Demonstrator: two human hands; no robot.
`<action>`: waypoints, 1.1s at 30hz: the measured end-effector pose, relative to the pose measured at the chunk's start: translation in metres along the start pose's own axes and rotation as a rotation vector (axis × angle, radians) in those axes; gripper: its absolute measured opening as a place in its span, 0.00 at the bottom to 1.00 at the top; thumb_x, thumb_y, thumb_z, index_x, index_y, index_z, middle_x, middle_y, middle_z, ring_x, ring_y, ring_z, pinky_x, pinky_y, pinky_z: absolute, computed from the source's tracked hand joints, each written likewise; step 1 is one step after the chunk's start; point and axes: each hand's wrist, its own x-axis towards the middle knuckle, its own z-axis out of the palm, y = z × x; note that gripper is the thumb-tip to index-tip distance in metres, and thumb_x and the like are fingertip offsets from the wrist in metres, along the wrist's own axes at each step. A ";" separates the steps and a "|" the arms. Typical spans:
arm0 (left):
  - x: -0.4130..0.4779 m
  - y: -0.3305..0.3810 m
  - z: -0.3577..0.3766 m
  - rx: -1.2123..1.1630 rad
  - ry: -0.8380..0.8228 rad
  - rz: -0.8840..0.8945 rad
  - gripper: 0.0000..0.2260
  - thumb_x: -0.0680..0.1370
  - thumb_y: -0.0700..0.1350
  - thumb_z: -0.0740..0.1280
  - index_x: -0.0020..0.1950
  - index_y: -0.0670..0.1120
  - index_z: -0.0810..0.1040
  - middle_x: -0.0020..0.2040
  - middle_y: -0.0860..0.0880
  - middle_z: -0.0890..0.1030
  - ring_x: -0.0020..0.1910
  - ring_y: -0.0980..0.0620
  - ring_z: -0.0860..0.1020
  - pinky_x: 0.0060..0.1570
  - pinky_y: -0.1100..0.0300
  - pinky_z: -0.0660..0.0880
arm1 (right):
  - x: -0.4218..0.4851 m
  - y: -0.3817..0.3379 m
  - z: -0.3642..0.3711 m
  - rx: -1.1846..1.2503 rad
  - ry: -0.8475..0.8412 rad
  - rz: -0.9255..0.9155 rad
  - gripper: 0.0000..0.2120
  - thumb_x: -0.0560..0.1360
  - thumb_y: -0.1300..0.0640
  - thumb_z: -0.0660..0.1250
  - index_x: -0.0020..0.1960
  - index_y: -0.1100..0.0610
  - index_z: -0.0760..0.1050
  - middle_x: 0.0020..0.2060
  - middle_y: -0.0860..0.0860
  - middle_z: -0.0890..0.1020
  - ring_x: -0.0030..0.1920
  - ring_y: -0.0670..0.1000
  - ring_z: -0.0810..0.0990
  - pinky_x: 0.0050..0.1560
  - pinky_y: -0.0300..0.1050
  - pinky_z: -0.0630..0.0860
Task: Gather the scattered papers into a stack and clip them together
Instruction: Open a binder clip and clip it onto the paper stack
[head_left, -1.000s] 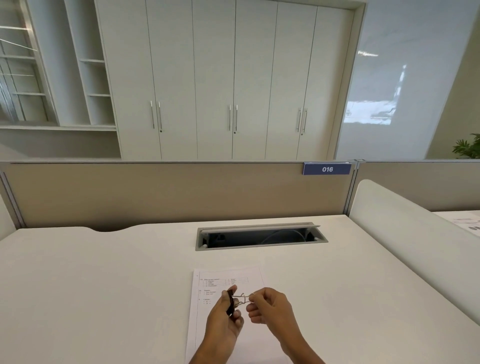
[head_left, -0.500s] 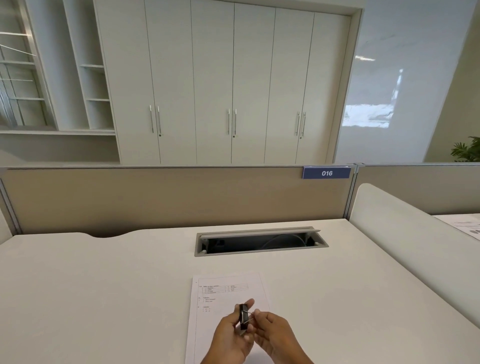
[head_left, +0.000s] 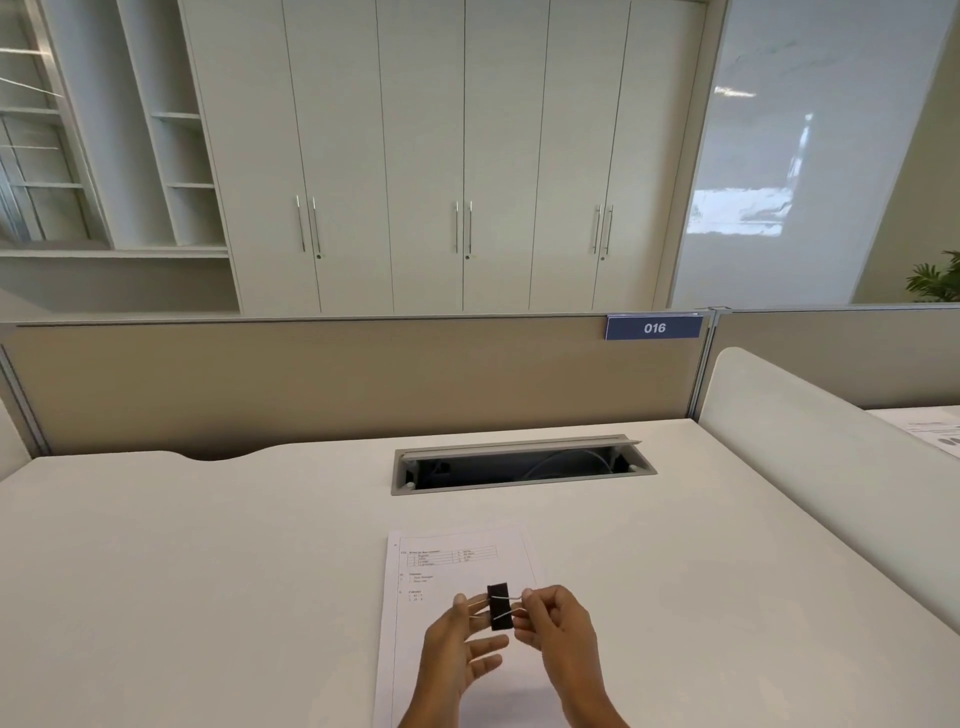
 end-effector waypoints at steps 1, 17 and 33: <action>0.000 0.000 0.000 -0.005 0.016 0.009 0.16 0.81 0.48 0.52 0.42 0.46 0.75 0.41 0.45 0.79 0.38 0.44 0.79 0.35 0.56 0.75 | -0.002 -0.001 0.001 -0.012 -0.003 -0.025 0.08 0.76 0.61 0.63 0.40 0.63 0.74 0.34 0.55 0.83 0.35 0.51 0.82 0.31 0.34 0.78; 0.000 -0.005 -0.013 -0.379 -0.106 -0.165 0.14 0.80 0.48 0.57 0.49 0.41 0.79 0.41 0.44 0.77 0.37 0.49 0.73 0.34 0.59 0.76 | -0.010 -0.011 -0.006 0.097 -0.093 0.042 0.08 0.77 0.63 0.61 0.41 0.63 0.75 0.33 0.56 0.81 0.33 0.49 0.80 0.30 0.33 0.78; -0.007 -0.014 -0.002 0.175 -0.052 0.138 0.02 0.77 0.40 0.64 0.49 0.46 0.75 0.39 0.47 0.81 0.36 0.50 0.79 0.32 0.65 0.76 | -0.014 -0.002 -0.008 0.096 -0.163 0.088 0.10 0.76 0.57 0.63 0.42 0.63 0.77 0.38 0.56 0.83 0.39 0.52 0.83 0.38 0.39 0.79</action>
